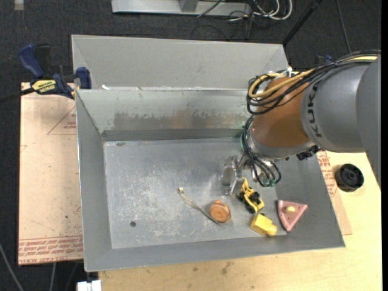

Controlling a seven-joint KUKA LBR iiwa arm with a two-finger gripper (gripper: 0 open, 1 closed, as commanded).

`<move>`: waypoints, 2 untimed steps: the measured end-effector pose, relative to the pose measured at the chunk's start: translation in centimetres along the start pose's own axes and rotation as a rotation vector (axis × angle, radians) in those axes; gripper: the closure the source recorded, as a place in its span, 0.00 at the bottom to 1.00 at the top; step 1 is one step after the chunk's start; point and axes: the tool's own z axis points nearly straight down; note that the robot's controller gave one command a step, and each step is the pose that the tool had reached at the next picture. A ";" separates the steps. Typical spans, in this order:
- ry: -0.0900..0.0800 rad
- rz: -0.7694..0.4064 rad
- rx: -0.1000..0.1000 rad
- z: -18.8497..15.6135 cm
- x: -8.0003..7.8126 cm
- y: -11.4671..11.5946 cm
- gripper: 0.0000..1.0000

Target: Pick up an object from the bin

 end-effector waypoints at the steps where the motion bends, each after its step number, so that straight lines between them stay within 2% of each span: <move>1: 0.000 0.000 0.000 0.0 0.0 0.0 1.00; 2: 0.002 -0.004 0.000 -0.2 0.3 0.0 1.00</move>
Offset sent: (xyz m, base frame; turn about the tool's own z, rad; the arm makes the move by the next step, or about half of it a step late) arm -0.0451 0.0033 0.0601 -0.1002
